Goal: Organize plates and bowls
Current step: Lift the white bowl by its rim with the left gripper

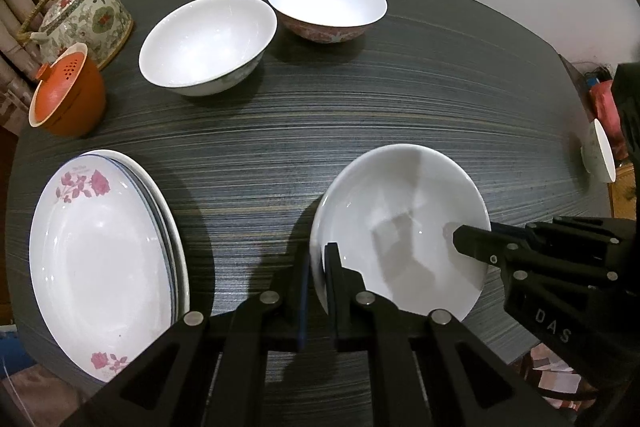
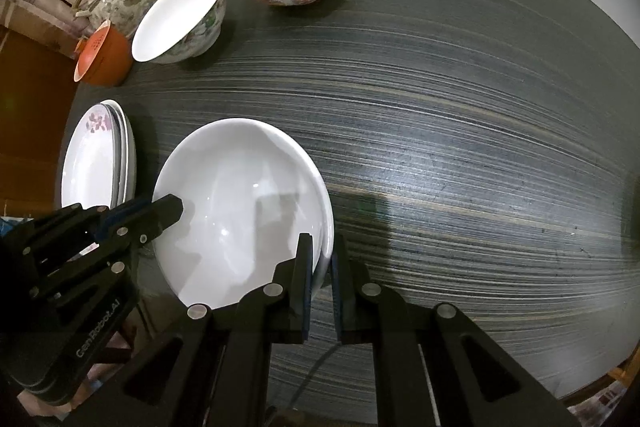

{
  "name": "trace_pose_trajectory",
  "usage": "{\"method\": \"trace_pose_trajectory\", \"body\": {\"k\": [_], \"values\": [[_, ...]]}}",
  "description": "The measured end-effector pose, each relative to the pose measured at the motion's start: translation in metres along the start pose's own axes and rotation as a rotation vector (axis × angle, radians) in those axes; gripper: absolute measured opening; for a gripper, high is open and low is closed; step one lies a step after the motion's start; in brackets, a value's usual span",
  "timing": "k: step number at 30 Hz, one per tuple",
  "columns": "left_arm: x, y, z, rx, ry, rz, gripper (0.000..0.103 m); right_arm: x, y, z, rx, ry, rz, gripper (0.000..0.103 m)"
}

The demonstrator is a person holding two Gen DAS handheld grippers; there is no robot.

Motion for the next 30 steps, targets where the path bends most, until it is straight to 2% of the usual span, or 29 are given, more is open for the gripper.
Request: {"method": "trace_pose_trajectory", "body": {"k": [11,30], "values": [[-0.013,0.007,0.002,-0.004,0.006,-0.012,0.006,-0.001,-0.001,0.008,-0.011,-0.007,-0.011,0.009],[-0.007,0.004,0.009,-0.008,0.004,0.004,0.006,0.009,0.001,0.019,-0.032,-0.005,0.013,0.01]]}}
Point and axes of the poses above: each gripper's, at about its wrist camera, not at the fingertips, and y roughly against the way its jaws point, z to its left, x to its underside, the point moved 2 cm from there along -y, roughly the way its jaws point, and after that the axes turned 10 degrees about -x, right-handed, at the moved point
